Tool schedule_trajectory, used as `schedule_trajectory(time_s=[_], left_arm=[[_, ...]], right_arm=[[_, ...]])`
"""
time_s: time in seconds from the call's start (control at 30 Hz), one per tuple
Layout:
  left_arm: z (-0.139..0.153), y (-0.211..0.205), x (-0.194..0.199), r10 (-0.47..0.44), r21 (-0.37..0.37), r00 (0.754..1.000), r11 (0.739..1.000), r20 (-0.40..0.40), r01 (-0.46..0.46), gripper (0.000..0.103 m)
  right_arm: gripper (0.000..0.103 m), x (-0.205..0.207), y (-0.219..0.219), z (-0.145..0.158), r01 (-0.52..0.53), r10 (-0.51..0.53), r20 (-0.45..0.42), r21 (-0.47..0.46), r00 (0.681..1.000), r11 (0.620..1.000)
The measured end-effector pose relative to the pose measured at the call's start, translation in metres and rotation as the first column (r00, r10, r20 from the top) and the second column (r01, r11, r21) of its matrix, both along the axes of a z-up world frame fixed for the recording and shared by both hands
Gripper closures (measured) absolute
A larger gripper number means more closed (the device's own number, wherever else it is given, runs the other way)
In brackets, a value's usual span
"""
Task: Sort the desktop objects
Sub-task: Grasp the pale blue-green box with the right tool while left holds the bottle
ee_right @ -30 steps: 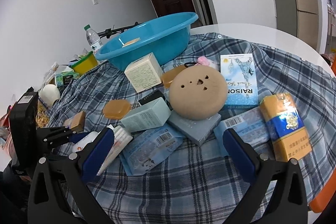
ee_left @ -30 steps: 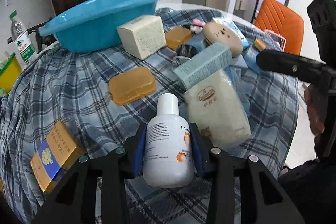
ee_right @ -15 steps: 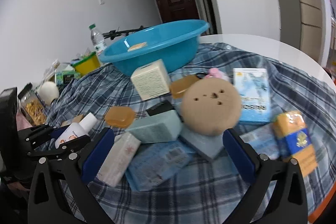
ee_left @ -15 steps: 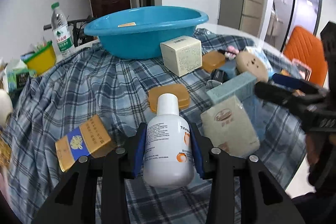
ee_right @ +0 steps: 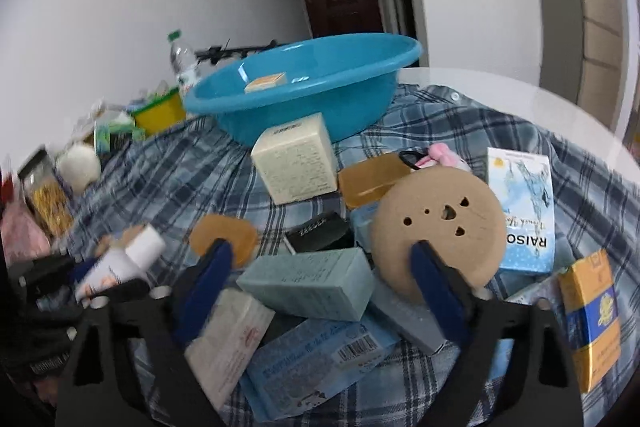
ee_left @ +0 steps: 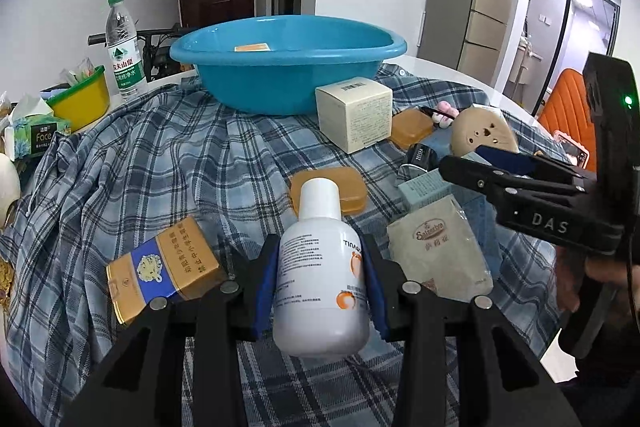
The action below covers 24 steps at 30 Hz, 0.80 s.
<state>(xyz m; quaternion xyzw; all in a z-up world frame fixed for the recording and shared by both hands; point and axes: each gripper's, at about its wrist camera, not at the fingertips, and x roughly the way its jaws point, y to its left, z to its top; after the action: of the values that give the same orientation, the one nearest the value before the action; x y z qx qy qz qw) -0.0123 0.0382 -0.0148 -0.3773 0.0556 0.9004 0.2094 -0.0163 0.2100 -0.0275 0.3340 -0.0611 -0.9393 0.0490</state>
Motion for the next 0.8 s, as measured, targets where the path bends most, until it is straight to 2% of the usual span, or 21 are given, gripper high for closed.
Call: schedule_trajectory(time_s=[0.07, 0.13, 0.33, 0.43, 0.57, 0.6, 0.67, 0.73, 0.8], left_arm=[[0.001, 0.001, 0.001, -0.005, 0.004, 1.0, 1.0, 0.0, 0.005, 0.061], [0.003, 0.002, 0.004, -0.011, 0.002, 1.0, 1.0, -0.008, 0.011, 0.061], [0.003, 0.001, 0.005, -0.008, -0.003, 1.0, 1.0, -0.006, 0.008, 0.061], [0.002, 0.0, 0.005, -0.008, 0.004, 1.0, 1.0, -0.001, 0.008, 0.061], [0.003, 0.001, 0.007, -0.014, 0.003, 1.0, 1.0, -0.005, 0.014, 0.061], [0.003, 0.001, 0.007, -0.015, 0.001, 1.0, 1.0, -0.006, 0.015, 0.061], [0.003, 0.001, 0.007, -0.013, 0.001, 1.0, 1.0, -0.005, 0.013, 0.061], [0.002, 0.001, 0.007, -0.01, 0.005, 1.0, 1.0, -0.001, 0.01, 0.061], [0.002, 0.0, 0.006, -0.007, 0.006, 1.0, 1.0, -0.001, 0.007, 0.061]], right_arm=[[0.074, 0.001, 0.001, 0.0, -0.038, 0.038, 0.018, -0.024, 0.999, 0.999], [0.077, 0.005, 0.004, 0.0, -0.087, 0.09, 0.035, -0.091, 0.995, 0.992], [0.084, 0.025, -0.007, 0.008, -0.161, 0.162, 0.033, -0.055, 0.986, 0.985], [0.083, 0.031, -0.019, 0.007, -0.217, 0.216, 0.042, -0.002, 0.975, 0.976], [0.076, 0.03, -0.023, 0.001, -0.25, 0.25, 0.064, -0.003, 0.966, 0.968], [0.067, 0.028, -0.024, -0.002, -0.247, 0.246, 0.07, 0.007, 0.967, 0.969], [0.041, 0.024, -0.024, -0.004, -0.228, 0.226, 0.065, 0.022, 0.972, 0.973], [0.037, 0.02, -0.023, -0.004, -0.221, 0.22, 0.051, 0.016, 0.974, 0.975], [0.037, 0.015, -0.024, -0.003, -0.223, 0.222, 0.041, 0.008, 0.974, 0.975]])
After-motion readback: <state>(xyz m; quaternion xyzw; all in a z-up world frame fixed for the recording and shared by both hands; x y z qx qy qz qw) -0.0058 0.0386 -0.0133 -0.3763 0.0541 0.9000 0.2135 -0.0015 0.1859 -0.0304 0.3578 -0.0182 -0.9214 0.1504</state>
